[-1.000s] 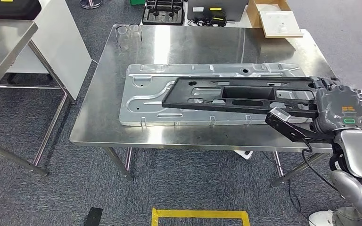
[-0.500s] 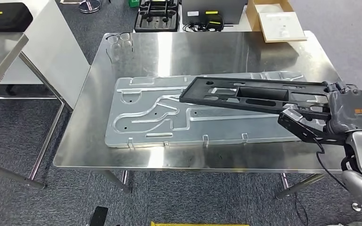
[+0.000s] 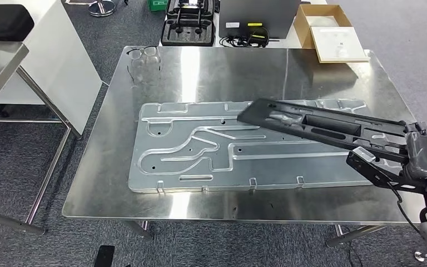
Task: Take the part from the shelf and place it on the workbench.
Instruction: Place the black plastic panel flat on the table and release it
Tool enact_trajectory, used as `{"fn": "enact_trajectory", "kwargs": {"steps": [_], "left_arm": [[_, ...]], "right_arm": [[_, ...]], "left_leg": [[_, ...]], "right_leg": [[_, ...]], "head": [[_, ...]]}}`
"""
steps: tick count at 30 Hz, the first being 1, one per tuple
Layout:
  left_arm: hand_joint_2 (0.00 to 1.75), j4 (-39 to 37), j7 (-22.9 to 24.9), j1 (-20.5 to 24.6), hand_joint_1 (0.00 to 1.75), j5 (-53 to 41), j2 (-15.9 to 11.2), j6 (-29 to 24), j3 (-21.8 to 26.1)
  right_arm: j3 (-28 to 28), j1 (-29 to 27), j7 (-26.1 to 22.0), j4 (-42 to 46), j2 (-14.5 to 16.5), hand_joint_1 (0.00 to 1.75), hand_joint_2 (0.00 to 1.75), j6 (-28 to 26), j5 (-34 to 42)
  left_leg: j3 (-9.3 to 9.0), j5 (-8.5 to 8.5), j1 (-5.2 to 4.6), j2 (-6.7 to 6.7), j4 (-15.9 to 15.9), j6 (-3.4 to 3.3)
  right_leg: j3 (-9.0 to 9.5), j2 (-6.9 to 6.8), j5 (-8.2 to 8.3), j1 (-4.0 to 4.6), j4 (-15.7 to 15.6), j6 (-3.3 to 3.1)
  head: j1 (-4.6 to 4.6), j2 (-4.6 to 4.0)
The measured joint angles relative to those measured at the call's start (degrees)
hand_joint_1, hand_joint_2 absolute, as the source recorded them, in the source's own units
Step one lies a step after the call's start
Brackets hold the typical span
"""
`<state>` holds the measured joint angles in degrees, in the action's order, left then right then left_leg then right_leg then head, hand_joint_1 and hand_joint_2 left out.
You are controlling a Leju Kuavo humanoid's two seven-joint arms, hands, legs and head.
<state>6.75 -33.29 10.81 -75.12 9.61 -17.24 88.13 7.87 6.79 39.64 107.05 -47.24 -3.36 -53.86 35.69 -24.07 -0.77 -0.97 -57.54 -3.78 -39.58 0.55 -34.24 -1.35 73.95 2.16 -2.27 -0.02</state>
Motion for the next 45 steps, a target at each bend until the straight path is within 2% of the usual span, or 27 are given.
{"fn": "enact_trajectory", "kwargs": {"steps": [1, 3, 4, 6, 10, 11, 14, 15, 16, 17, 18, 20, 21, 23, 25, 26, 29, 30, 31, 32, 34, 35, 36, 39, 41, 43, 45], "left_arm": [[1.75, 0.0, -0.4, -0.1, 0.0, 0.3, 0.0, 0.5, 0.0], [1.75, 0.0, -1.0, -0.1, 0.0, 0.6, 0.0, 1.2, 0.1], [1.75, 0.0, -1.3, -0.1, 0.0, 0.7, -0.1, 1.5, 0.2], [1.75, 0.0, -1.6, 0.1, 0.0, 0.9, -0.2, 1.9, 0.2], [1.75, 0.0, -1.8, 0.1, 0.0, 1.1, -0.8, 2.5, 0.2], [1.31, 0.0, -1.6, 0.1, 0.0, 1.1, -0.9, 2.5, 0.2], [0.0, 0.0, -0.1, 0.0, 0.0, 0.8, -1.0, 1.2, 0.2], [0.0, 0.0, 0.6, 0.0, 0.0, 0.5, -1.0, 0.4, 0.2], [0.0, 0.0, 1.3, -0.1, 0.0, 0.4, -1.0, -0.6, 0.2], [0.0, 0.0, 2.0, -0.2, 0.0, 0.2, -1.0, -1.7, 0.2], [0.0, 0.0, 2.8, -0.2, 0.0, 0.1, -1.1, -3.0, 0.2], [0.0, 0.0, 4.3, -0.2, 0.0, 0.4, -1.5, -5.4, 0.2], [0.0, 0.0, 5.0, -0.1, 0.0, 0.7, -1.7, -6.2, 0.2], [0.0, 0.0, 5.9, -0.2, 0.0, 1.2, -1.8, -7.1, 0.2], [0.0, 0.0, 6.4, -0.4, 0.0, 1.5, -1.8, -7.4, 0.2], [0.0, 0.0, 6.5, -0.5, 0.0, 1.5, -1.8, -7.5, 0.2], [0.0, 0.0, 6.8, -0.5, 0.0, 1.6, -1.9, -7.6, 0.2], [0.0, 0.0, 6.9, -0.5, 0.0, 1.7, -1.9, -7.6, 0.3], [0.0, 0.0, 7.0, -0.5, 0.0, 1.7, -1.9, -7.6, 0.3], [0.0, 0.0, 7.2, -0.6, 0.0, 1.7, -1.9, -7.6, 0.3], [0.0, 0.0, 7.4, -0.7, 0.0, 1.7, -1.8, -7.5, 0.3], [0.0, 0.0, 7.4, -0.7, 0.0, 1.7, -1.9, -7.5, 0.3], [0.0, 0.0, 7.4, -0.7, 0.0, 1.7, -1.9, -7.5, 0.3], [0.0, 0.0, 7.4, -0.6, 0.0, 1.7, -2.1, -7.6, 0.3], [0.0, 0.0, 7.4, -0.7, 0.0, 1.5, -2.2, -7.7, 0.3], [0.0, 0.0, 7.5, -0.6, 0.0, 1.0, -2.2, -7.8, 0.3], [0.0, 0.0, 7.7, -0.6, 0.0, 0.5, -2.2, -7.9, 0.3]], "right_arm": [[0.1, -0.5, -0.3, -0.5, 0.0, 1.75, 1.75, -1.2, -0.1], [0.4, -1.0, -1.0, -1.5, -0.1, 1.75, 1.75, -3.1, -0.5], [0.6, -1.1, -1.3, -1.9, -0.1, 1.75, 1.75, -3.8, -0.7], [1.0, -1.3, -1.7, -2.7, -0.1, 1.75, 1.75, -4.7, -0.9], [1.6, -1.7, -2.0, -3.9, -0.1, 0.0, 0.0, -5.6, -1.1], [1.8, -1.7, -2.0, -4.1, 0.0, 0.0, 0.0, -5.9, -1.1], [2.3, -1.9, -2.1, -5.3, 0.0, 0.0, 0.0, -6.4, -0.9], [2.5, -2.0, -2.1, -5.7, 0.0, 0.0, 0.0, -6.5, -0.8], [2.7, -2.2, -2.1, -6.1, 0.0, 0.0, 0.0, -6.6, -0.7], [2.9, -2.3, -2.1, -6.5, 0.0, 0.0, 0.0, -6.6, -0.6], [3.0, -2.4, -2.1, -6.8, 0.0, 0.0, 0.0, -6.7, -0.5], [3.1, -2.6, -1.9, -7.4, 0.1, 0.0, 0.0, -6.7, -0.4], [3.2, -2.7, -1.7, -7.7, 0.2, 0.0, 0.0, -6.7, -0.3], [3.3, -3.0, -1.2, -8.2, 0.2, 0.0, 0.0, -6.6, -0.2], [3.4, -3.2, -0.7, -8.6, 0.1, 0.0, 0.0, -6.5, -0.1], [3.4, -3.3, -0.6, -8.8, 0.1, 0.0, 0.0, -6.4, 0.0], [3.4, -3.4, -0.2, -9.5, 0.1, 0.0, 0.0, -6.4, 0.2], [3.4, -3.6, -0.1, -9.7, 0.1, 0.0, 0.0, -6.4, 0.4], [3.4, -3.7, -0.1, -9.9, 0.2, 0.0, 0.0, -6.4, 0.8], [3.4, -3.9, 0.0, -10.1, 0.2, 0.0, 0.0, -6.7, 1.2], [3.3, -3.9, 0.2, -10.4, 0.3, 0.0, 0.0, -7.5, 1.9], [3.2, -4.0, 0.2, -10.5, 0.3, 0.0, 0.0, -8.1, 2.0], [3.0, -4.0, 0.2, -10.6, 0.4, 0.0, 0.0, -8.5, 2.1], [2.2, -4.5, 0.3, -11.0, 0.7, 0.0, 0.0, -8.8, 1.5], [1.7, -4.8, 0.3, -11.0, 0.8, 0.0, 0.0, -8.1, -0.5], [0.4, -5.2, 0.3, -11.0, 1.1, 0.0, 0.0, -6.9, -3.6], [-1.8, -5.9, 0.3, -11.0, 1.5, 0.0, 0.0, -5.9, -6.2]], "left_leg": [[-0.21, -0.31, 0.04, -0.03, -0.2, 0.08], [-0.53, -1.1, 0.16, -0.12, -0.9, 0.47], [-0.47, -1.49, 0.1, -0.19, -1.3, 0.8], [-0.08, -1.92, -0.06, -0.35, -2.0, 1.42], [0.48, -2.64, -0.14, -0.35, -3.0, 2.24], [1.25, -3.83, -0.07, -0.17, -4.9, 2.57], [5.77, -8.71, 0.21, 0.4, -14.7, 3.35], [6.77, -9.23, 0.21, 0.48, -16.7, 3.28], [6.81, -8.65, 0.14, 0.51, -16.8, 2.98], [5.7, -7.12, -0.06, 0.51, -14.6, 2.38], [3.77, -5.17, -0.46, 0.51, -11.0, 1.45], [0.05, -2.8, -1.23, 0.86, -4.0, -0.4], [-0.88, -2.51, -1.54, 1.07, -2.2, -0.97], [-1.37, -2.34, -1.74, 1.3, -0.9, -1.3], [-2.49, -1.38, -1.35, 1.36, 1.1, -1.18], [-3.17, -0.85, -1.11, 1.42, 2.2, -1.13], [-3.71, -0.32, -0.82, 1.5, 3.1, -0.99], [-3.61, -0.41, -0.8, 1.48, 2.8, -0.86], [-3.48, -0.58, -0.76, 1.46, 2.5, -0.69], [-3.32, -0.83, -0.67, 1.45, 2.0, -0.45], [-2.89, -1.6, -0.42, 1.4, 0.6, 0.26], [-2.58, -2.06, -0.43, 1.36, -0.2, 0.66], [-2.26, -2.44, -0.5, 1.28, -0.9, 0.98], [-1.59, -2.86, -0.69, 1.1, -1.7, 1.43], [-1.04, -3.89, -0.51, 1.06, -3.0, 2.03], [0.97, -7.11, -0.18, 1.04, -7.8, 2.8], [4.05, -10.49, 0.1, 1.04, -14.7, 3.1]], "right_leg": [[-0.18, -0.01, 1.61, -0.13, -0.9, 0.16], [1.92, -0.02, 6.03, -0.4, -7.1, 0.43], [3.07, 0.0, 7.37, -0.42, -10.1, 0.46], [4.06, 0.13, 7.88, -0.34, -12.8, -0.05], [4.08, 0.1, 7.94, -0.45, -13.0, -1.28], [4.13, 0.04, 7.98, -0.54, -13.0, -1.51], [4.12, -0.15, 7.98, -0.43, -13.0, -1.87], [4.11, -0.19, 7.98, -0.29, -13.0, -1.92], [4.13, -0.21, 7.98, -0.09, -13.0, -1.95], [4.2, -0.21, 7.97, 0.16, -13.0, -2.0], [4.31, -0.21, 7.96, 0.3, -13.1, -2.07], [4.54, -0.26, 7.96, 0.53, -13.2, -2.09], [4.61, -0.31, 8.0, 0.44, -13.4, -2.01], [4.85, -0.48, 8.23, 0.29, -13.9, -1.57], [5.04, -0.65, 8.06, 0.43, -14.0, -1.14], [4.72, -0.64, 7.32, 0.55, -13.1, -0.98], [0.71, -0.58, 2.68, 0.35, -4.5, -0.5], [-0.64, -0.59, 1.76, 0.19, -1.7, -0.26], [-1.13, -0.61, 1.94, -0.02, -0.8, -0.01], [-0.53, -0.62, 3.16, -0.2, -2.1, 0.25], [2.8, -0.57, 6.46, -0.54, -8.5, 0.7], [4.16, -0.47, 7.42, -0.62, -11.3, 0.73], [4.92, -0.31, 7.71, -0.61, -12.8, 0.39], [4.81, -0.02, 7.48, -0.52, -12.6, -1.12], [4.67, -0.05, 7.6, -0.61, -12.6, -1.64], [4.55, -0.11, 7.71, -0.64, -12.6, -1.94], [4.42, -0.19, 7.75, -0.49, -12.6, -2.04]], "head": [[-0.01, 0.0], [0.0, -0.01], [0.02, -0.01], [0.02, 0.0], [-0.02, -0.01], [-0.11, -0.01], [-0.3, -0.01], [-0.28, -0.01], [-0.29, -0.01], [-0.28, -0.01], [-0.28, -0.01], [-0.16, 0.0], [-0.13, 0.0], [-0.13, 0.0], [-0.09, -0.01], [-0.03, -0.01], [0.1, 0.0], [0.11, 0.0], [0.11, 0.0], [0.1, 0.0], [0.11, 0.0], [0.18, 0.0], [0.2, 0.0], [0.23, -0.01], [0.2, -0.01], [0.11, -0.01], [0.08, -0.01]]}}
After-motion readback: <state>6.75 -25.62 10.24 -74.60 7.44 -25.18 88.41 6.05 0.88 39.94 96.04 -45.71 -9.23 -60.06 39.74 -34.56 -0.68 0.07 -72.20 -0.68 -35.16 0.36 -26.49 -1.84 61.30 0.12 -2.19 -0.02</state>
